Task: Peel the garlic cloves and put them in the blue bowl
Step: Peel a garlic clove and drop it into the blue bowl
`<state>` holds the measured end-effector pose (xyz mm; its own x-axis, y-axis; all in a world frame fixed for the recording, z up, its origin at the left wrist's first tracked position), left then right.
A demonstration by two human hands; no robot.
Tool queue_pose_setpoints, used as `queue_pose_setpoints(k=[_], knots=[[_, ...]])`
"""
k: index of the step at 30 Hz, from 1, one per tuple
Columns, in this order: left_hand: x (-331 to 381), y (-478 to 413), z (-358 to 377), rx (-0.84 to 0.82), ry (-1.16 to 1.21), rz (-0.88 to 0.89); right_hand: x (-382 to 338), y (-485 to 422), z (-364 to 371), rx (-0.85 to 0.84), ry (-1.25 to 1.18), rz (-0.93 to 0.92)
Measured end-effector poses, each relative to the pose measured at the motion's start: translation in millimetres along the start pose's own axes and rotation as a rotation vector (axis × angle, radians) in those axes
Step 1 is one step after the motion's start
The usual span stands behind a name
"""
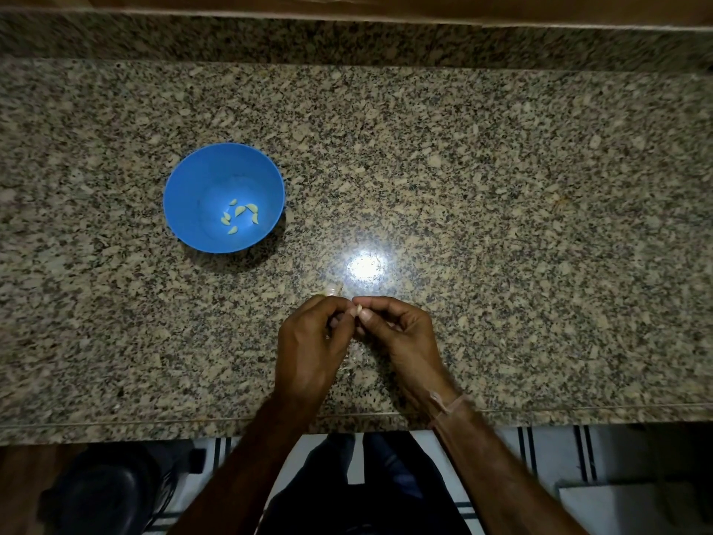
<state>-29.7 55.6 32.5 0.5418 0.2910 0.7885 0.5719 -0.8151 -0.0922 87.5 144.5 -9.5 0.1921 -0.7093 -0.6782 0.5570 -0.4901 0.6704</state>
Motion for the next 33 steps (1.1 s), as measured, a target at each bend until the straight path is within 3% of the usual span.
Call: queue_pose_setpoints(k=[10,14,24,33], knots=[[-10.0,-2.7,3.8,-0.01,0.361,-0.349,-6.5,-1.1,-6.3,0.046,0.23,-0.187],[-16.7,-3.2,5.5,-0.068,0.441,-0.406,-4.9,-3.9,-9.4,0.061,0.288,-0.216],[-15.7,-3.5,6.7,-0.047,0.356,-0.395,-3.3,-5.5,-8.8,0.05,0.318,-0.213],[-15.3,0.6,12.1,-0.03,0.23,-0.382,4.3,-2.6,-3.8,0.009,0.084,-0.038]])
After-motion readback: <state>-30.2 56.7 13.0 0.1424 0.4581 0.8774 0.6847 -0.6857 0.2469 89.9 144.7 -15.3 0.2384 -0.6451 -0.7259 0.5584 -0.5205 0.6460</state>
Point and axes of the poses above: each hand's wrist, its own y-axis away from the middle knuckle, its own z-axis out of the palm, x = y × z, the point moved 4 cm from there along -y, towards the middle knuckle, and after that the axes turned 13 degrees about z, right-handed, at the moved point
